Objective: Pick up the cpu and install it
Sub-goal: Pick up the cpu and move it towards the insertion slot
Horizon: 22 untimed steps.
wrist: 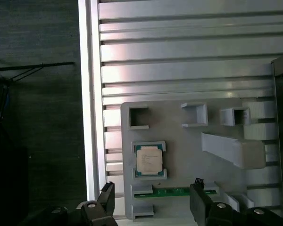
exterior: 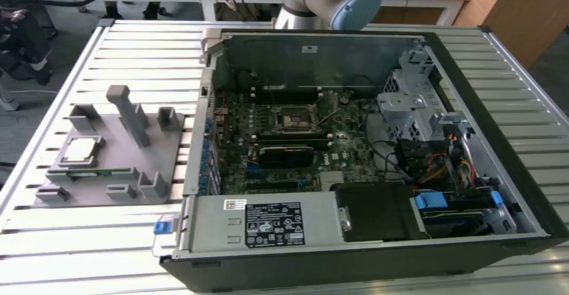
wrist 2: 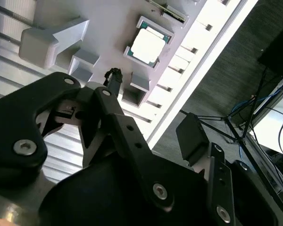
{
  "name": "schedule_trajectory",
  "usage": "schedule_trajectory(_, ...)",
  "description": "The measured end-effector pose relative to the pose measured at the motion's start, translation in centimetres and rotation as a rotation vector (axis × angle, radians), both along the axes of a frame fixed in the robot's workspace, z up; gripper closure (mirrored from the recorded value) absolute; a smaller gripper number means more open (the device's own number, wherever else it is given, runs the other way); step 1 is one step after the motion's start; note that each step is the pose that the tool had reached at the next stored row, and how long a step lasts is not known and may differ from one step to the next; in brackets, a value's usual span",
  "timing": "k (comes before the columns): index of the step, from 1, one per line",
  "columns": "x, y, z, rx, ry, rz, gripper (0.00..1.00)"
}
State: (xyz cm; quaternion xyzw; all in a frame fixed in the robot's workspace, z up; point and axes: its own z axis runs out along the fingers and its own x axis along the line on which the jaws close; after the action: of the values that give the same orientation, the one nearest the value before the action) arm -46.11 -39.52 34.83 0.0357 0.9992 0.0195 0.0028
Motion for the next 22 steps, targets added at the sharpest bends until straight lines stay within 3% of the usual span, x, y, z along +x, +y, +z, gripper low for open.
schedule_trajectory(3, 0.0, -0.02, -0.54, 0.0000, 0.0007, 0.000, 0.24)
schedule_trajectory(4, 0.0, -0.02, -0.72, 0.0000, 0.0011, 0.000, 0.18)
schedule_trajectory(8, 0.0, -0.04, -1.37, 0.0001, 0.0037, 0.005, 0.18)
schedule_trajectory(14, 0.0, -0.05, -2.13, -0.0001, 0.0073, 0.058, 0.18)
schedule_trajectory(22, 0.0, -0.05, -2.71, -0.0002, 0.0074, 0.060, 0.18)
